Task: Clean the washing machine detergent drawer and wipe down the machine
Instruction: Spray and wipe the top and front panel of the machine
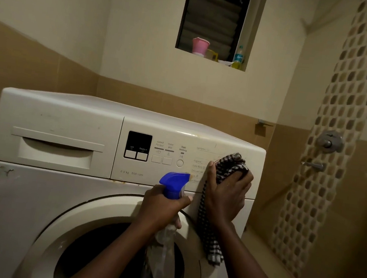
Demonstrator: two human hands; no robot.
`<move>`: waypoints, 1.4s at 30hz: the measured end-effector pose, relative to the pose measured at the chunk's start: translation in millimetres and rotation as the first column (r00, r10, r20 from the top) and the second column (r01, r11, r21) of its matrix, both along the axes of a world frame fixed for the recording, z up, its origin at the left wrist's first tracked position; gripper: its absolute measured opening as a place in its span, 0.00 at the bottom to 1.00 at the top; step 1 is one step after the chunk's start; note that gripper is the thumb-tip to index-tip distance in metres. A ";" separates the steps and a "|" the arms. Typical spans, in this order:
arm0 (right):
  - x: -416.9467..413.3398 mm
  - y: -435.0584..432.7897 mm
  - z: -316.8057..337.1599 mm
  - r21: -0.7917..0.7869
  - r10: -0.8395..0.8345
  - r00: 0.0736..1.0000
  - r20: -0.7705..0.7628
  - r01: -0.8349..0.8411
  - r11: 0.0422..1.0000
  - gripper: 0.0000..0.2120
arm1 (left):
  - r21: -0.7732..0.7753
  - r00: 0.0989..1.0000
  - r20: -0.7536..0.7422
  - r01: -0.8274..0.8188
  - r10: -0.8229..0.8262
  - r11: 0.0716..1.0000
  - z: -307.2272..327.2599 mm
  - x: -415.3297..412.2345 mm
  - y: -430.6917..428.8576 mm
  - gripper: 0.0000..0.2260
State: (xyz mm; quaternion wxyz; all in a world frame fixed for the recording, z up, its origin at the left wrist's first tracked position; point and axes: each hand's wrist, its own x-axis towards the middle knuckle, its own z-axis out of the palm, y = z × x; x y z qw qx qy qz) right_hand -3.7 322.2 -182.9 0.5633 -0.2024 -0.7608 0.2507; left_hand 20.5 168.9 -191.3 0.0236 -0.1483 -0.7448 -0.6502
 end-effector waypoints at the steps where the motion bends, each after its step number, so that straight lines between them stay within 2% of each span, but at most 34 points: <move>1: -1.5 3.9 4.3 0.051 0.009 1.000 -0.011 -0.009 0.999 0.30 | -0.006 1.000 -0.003 0.001 -0.001 1.000 -0.7 -0.4 -0.3 0.12; 3: -3.9 10.1 17.4 0.127 0.022 1.000 -0.022 -0.019 0.992 0.24 | -0.005 1.000 -0.007 0.002 -0.002 1.000 -1.6 -0.1 -0.5 0.12; 5: -7.0 11.2 30.8 0.092 0.015 0.999 -0.029 -0.013 0.996 0.19 | -0.011 1.000 -0.009 -0.004 0.004 1.000 -2.4 -0.4 0.5 0.12; 8: -9.6 3.4 32.2 -0.120 0.009 0.994 -0.106 -0.022 0.992 0.20 | -0.006 1.000 0.011 -0.010 0.010 1.000 -2.3 0.3 0.5 0.12; 11: -4.8 -6.4 16.6 -0.290 0.034 0.988 -0.153 -0.078 0.954 0.25 | -0.006 0.999 0.032 -0.014 0.014 1.000 -3.2 1.1 -0.9 0.12; 14: 2.1 -11.5 -5.1 -0.268 0.059 0.997 -0.059 -0.073 0.961 0.34 | -0.004 1.000 0.017 -0.010 0.010 1.000 -2.7 -0.2 -1.4 0.11; 16: 6.4 -7.9 -18.0 -0.225 0.078 0.997 -0.010 -0.078 0.971 0.35 | 0.002 1.000 0.011 -0.004 0.004 1.000 -2.2 -0.6 -1.8 0.12; 21: 22.1 18.3 -33.3 -0.117 0.204 0.976 -0.074 -0.212 0.970 0.19 | 0.034 1.000 0.019 -0.016 0.015 0.999 -1.1 -1.4 -2.1 0.13; 26: 35.4 32.0 -14.0 -0.297 0.314 0.918 -0.244 -0.378 0.877 0.13 | 0.087 1.000 0.015 -0.013 0.012 0.996 -2.8 1.1 0.3 0.12; 30: 39.1 41.7 9.3 -0.312 0.382 0.881 -0.280 -0.460 0.832 0.11 | 0.090 0.999 -0.017 0.034 -0.032 0.995 1.7 10.7 9.5 0.08; 36: 40.6 64.4 52.1 -0.331 0.313 0.895 -0.318 -0.414 0.848 0.11 | 0.142 0.990 0.025 0.137 -0.142 0.980 28.0 18.1 40.2 0.08; 42: 56.2 80.9 80.1 -0.433 0.276 0.937 -0.216 -0.345 0.833 0.09 | 0.098 0.985 0.038 0.162 -0.166 0.982 70.5 28.2 63.3 0.04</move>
